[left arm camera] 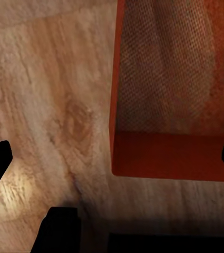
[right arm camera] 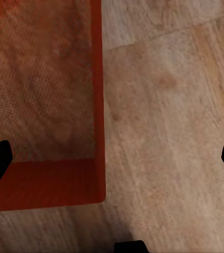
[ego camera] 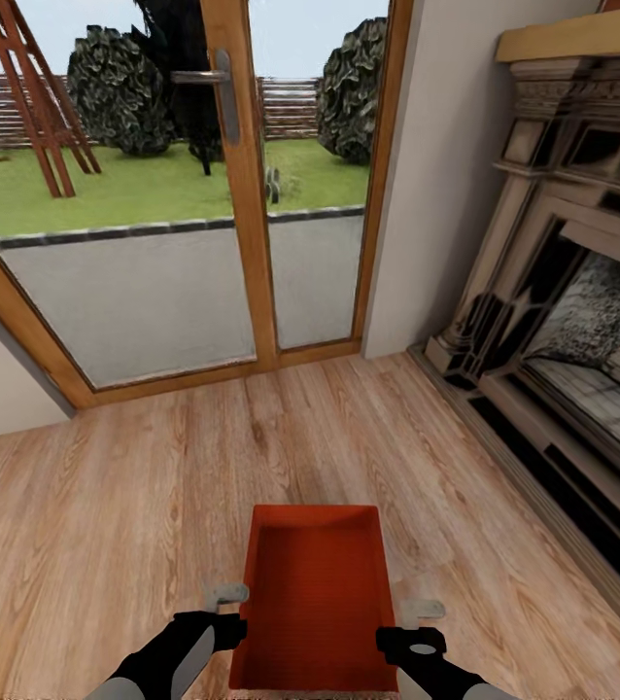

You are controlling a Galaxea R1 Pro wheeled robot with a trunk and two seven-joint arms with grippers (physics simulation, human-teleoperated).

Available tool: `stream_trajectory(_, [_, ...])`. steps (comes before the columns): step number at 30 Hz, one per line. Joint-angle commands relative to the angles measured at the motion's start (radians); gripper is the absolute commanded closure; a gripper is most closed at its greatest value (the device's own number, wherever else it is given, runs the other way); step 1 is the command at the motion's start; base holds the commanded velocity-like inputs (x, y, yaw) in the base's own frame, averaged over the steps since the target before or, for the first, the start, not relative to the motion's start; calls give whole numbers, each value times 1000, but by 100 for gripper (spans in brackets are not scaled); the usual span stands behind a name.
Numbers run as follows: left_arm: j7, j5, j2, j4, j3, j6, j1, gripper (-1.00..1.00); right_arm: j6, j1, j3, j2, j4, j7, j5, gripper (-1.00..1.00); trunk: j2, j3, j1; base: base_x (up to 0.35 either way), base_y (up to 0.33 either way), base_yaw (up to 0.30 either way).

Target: Move the two storage containers from the living room to the garage. In the garage, place one container on the floor and stack the other container on top of it (either order is fine).

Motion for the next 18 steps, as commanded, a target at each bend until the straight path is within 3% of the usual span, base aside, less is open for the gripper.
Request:
stream_trajectory(1, [8,11,1,-2,-8,4,0,-100,-4,0,8,0,0,-3,-10,-100,-8,-6,4,0,0,0])
stream_trajectory(18, [8,11,2,-2,-8,4,0,-100,-5,0,8,1,0,-4,-10,-100,-127,-86,69,0,0,0])
